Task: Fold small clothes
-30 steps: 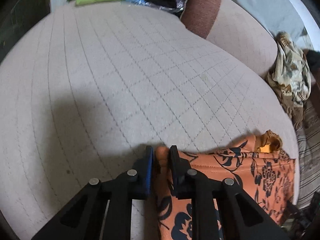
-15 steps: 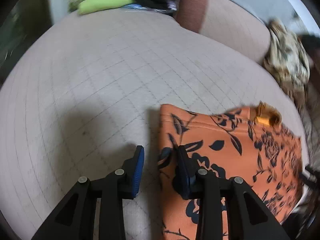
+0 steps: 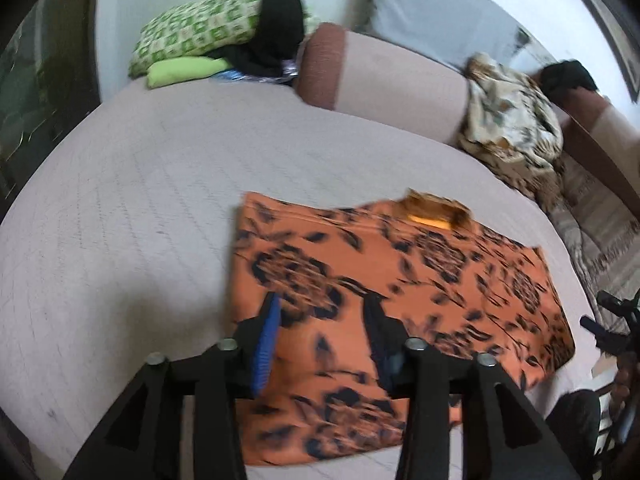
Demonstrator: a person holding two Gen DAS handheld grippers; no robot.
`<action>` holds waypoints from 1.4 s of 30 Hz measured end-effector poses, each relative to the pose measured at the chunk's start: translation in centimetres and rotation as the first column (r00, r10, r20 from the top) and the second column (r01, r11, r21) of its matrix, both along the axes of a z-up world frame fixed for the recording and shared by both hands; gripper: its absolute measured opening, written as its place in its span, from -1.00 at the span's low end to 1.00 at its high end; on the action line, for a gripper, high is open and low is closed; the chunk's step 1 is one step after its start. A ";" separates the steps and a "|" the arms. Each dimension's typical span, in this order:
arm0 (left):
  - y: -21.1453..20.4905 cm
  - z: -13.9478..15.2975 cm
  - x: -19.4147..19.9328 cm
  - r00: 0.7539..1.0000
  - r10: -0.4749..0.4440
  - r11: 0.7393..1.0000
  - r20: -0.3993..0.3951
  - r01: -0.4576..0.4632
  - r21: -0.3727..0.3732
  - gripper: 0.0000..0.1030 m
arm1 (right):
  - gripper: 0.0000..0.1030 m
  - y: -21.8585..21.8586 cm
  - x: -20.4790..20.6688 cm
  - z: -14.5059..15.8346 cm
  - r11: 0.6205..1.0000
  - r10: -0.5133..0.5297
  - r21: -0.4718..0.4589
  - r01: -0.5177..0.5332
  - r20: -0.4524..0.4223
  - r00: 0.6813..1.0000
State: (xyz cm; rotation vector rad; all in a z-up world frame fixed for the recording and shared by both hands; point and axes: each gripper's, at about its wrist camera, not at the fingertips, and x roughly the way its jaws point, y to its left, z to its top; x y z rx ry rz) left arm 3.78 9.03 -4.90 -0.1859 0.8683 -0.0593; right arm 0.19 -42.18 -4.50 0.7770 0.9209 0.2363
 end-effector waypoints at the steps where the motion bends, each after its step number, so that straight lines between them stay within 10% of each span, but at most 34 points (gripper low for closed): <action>1: -1.1 -0.2 -0.3 1.000 -0.010 1.000 0.004 0.010 0.006 0.05 | 0.52 0.5 -1.2 -0.6 1.000 0.000 0.026 0.001 -0.015 1.000; 7: -6.8 -2.3 0.0 0.994 -0.097 0.995 -0.045 0.097 0.016 0.08 | 0.52 1.5 -4.4 -7.1 0.984 -0.064 0.151 0.097 -0.211 0.975; 19: -9.1 -3.4 1.0 0.992 -0.050 0.998 -0.114 0.055 0.041 0.08 | 0.52 -3.8 -3.3 -9.1 0.895 -0.281 0.297 0.333 -0.205 0.937; 33: -9.7 -3.6 1.4 0.991 -0.061 0.996 -0.123 0.069 0.059 0.08 | 0.48 -3.7 -2.3 -8.7 0.917 -0.269 0.246 0.313 -0.196 0.943; 37: -9.8 -4.4 1.8 0.985 -0.056 0.995 -0.163 0.068 0.069 0.08 | 0.02 -3.8 -2.4 -8.8 0.926 -0.261 0.226 0.302 -0.193 0.946; 42: -10.7 -2.6 1.1 0.992 -0.109 0.991 -0.062 0.113 0.074 0.08 | -0.02 -4.1 -2.1 -8.3 0.938 -0.265 0.175 0.298 -0.186 0.946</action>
